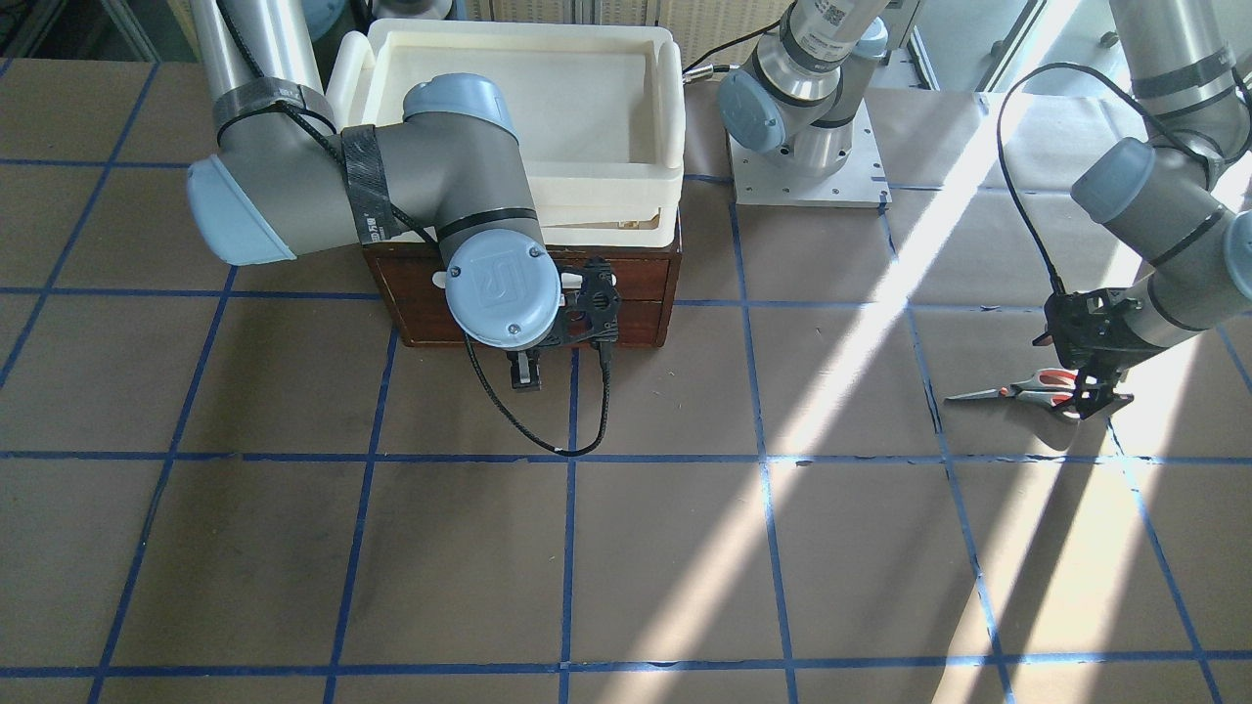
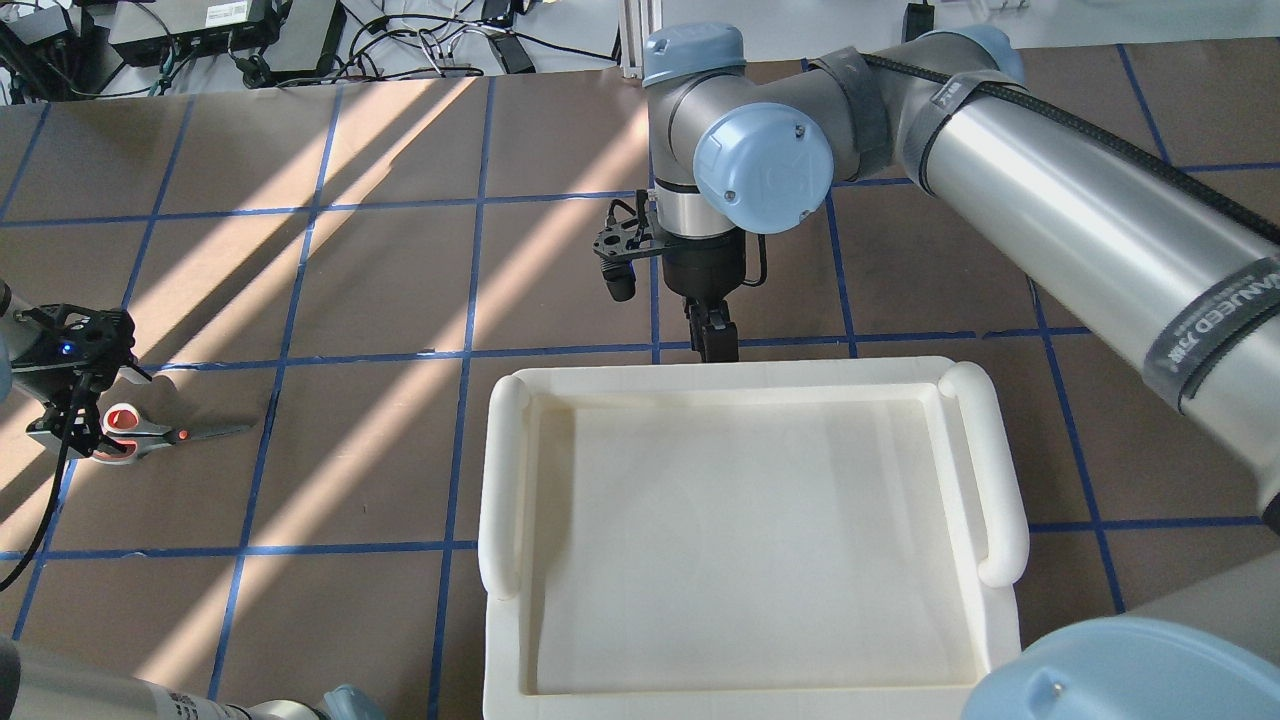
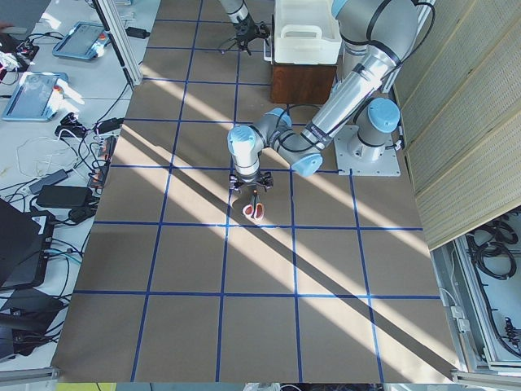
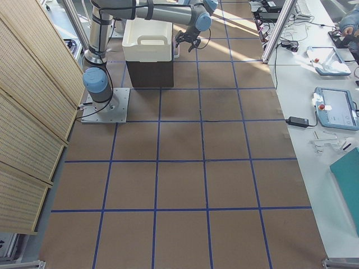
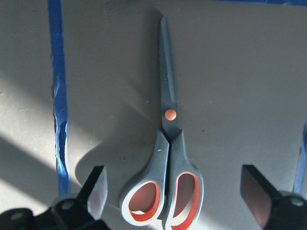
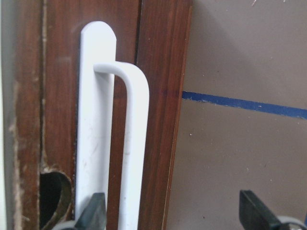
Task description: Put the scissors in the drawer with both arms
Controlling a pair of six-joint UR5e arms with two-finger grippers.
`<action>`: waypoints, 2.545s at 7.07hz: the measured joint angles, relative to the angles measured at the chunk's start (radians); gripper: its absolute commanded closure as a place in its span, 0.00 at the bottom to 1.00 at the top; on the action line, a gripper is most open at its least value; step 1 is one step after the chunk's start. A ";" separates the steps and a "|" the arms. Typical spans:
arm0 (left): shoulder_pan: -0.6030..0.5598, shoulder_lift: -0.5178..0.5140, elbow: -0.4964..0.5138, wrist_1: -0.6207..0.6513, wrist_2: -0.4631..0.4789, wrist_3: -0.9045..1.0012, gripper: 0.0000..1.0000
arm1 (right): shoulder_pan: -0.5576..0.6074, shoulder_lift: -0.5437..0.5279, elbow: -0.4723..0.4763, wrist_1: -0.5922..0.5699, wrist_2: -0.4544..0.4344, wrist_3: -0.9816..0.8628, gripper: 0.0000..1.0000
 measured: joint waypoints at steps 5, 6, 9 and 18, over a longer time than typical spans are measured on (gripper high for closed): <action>0.001 -0.068 -0.033 0.058 0.043 0.009 0.00 | -0.001 0.000 0.007 -0.007 -0.038 -0.028 0.52; 0.001 -0.072 -0.036 0.061 0.054 0.009 0.01 | -0.001 0.002 0.005 -0.019 -0.042 -0.032 0.52; 0.000 -0.080 -0.043 0.065 0.069 0.013 0.45 | -0.009 0.031 -0.028 -0.058 -0.045 -0.036 0.52; -0.042 -0.062 -0.024 0.094 0.057 0.030 1.00 | -0.068 0.159 -0.206 -0.182 -0.045 -0.083 0.52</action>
